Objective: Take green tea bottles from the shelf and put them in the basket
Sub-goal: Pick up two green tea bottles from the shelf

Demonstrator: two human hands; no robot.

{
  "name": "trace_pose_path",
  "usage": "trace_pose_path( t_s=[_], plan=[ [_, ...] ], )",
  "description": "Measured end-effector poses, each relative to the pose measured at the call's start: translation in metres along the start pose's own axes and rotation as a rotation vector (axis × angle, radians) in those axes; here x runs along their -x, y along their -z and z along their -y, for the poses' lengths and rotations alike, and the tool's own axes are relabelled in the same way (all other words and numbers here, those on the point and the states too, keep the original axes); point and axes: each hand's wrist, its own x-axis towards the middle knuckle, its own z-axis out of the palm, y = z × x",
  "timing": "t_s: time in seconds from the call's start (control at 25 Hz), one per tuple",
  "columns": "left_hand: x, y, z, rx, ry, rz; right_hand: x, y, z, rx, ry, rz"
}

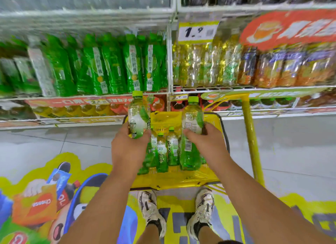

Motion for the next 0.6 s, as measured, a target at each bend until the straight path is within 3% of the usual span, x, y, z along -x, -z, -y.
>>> trace_pose_path(
  t_s=[0.4, 0.6],
  plan=[
    [0.101, 0.133, -0.147, 0.103, -0.184, 0.039, 0.124, 0.090, 0.175, -0.102, 0.175, -0.048],
    [0.125, 0.200, -0.207, 0.193, -0.316, -0.021, 0.174, 0.123, 0.259, -0.110, 0.320, -0.065]
  ],
)
